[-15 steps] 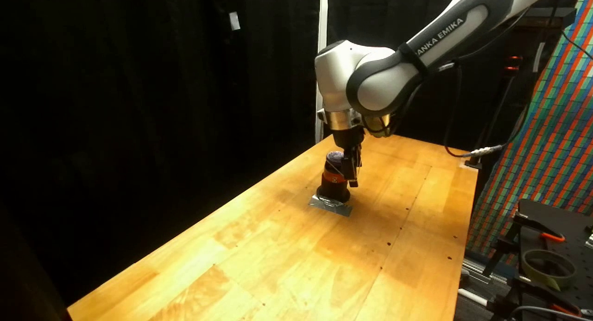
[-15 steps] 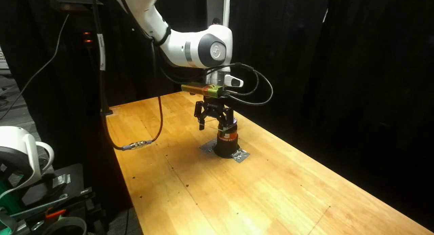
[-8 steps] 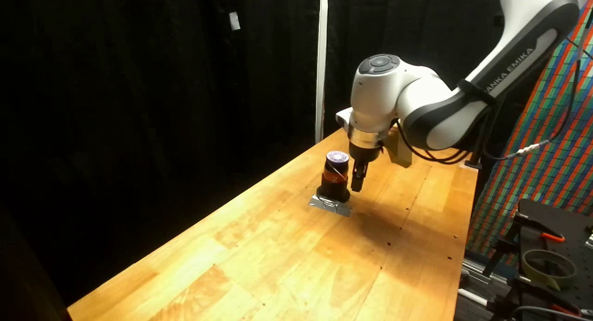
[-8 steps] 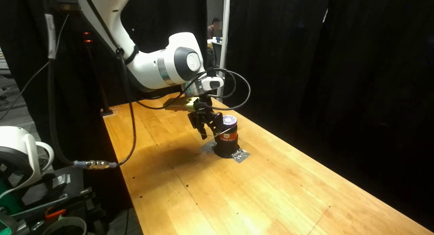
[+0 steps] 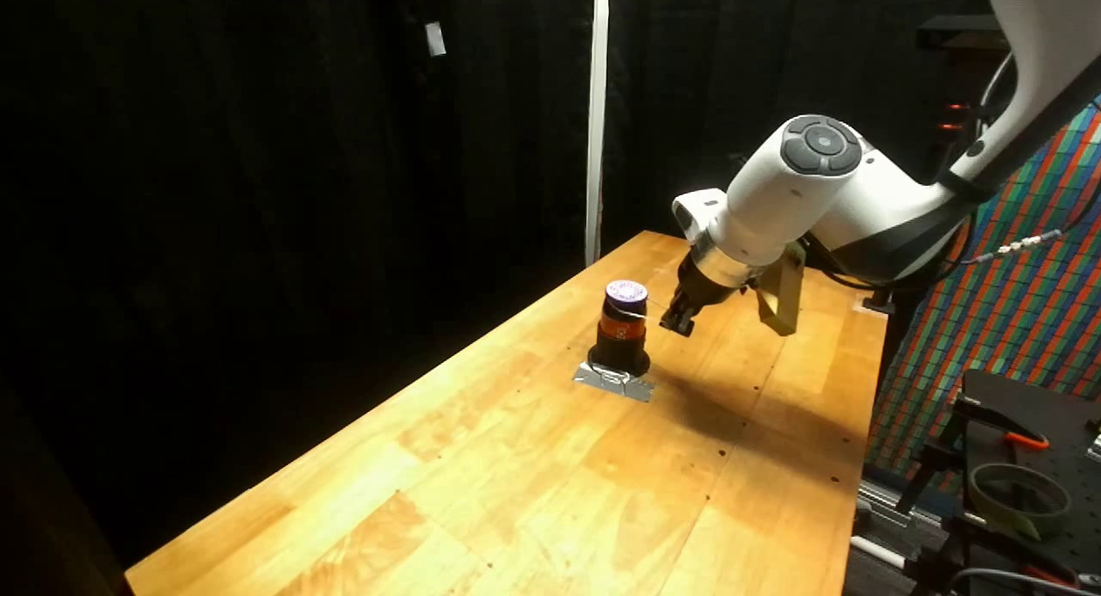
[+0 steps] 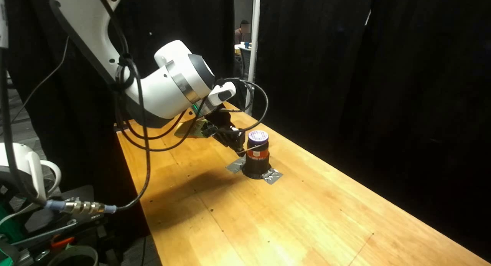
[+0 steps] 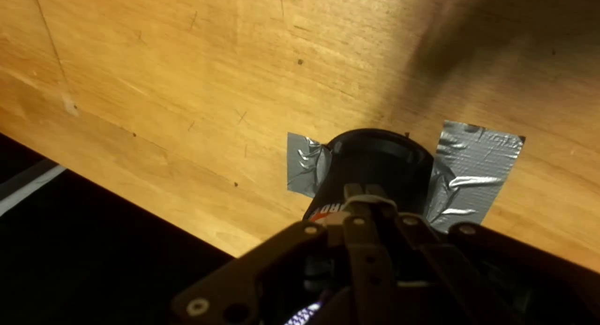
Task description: Put the rubber band around the cup
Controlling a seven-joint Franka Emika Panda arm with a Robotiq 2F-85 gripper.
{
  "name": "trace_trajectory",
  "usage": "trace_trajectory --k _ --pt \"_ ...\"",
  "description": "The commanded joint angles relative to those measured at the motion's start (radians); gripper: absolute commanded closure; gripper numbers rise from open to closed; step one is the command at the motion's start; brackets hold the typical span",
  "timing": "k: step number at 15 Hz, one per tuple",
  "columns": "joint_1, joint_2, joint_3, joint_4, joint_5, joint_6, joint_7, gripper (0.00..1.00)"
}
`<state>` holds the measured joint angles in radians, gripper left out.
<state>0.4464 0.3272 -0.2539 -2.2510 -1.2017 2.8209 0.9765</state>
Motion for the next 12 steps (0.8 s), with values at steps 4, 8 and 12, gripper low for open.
trace_trajectory --k 4,8,12 --pt "0.136 -0.034 -0.115 0.031 -0.456 0.027 0.513 0.87" --pt "0.144 -0.049 -0.055 0.021 -0.726 -0.065 0.822 0.88" --pt "0.163 -0.030 -0.006 -0.038 -0.952 -0.234 1.119 0.87"
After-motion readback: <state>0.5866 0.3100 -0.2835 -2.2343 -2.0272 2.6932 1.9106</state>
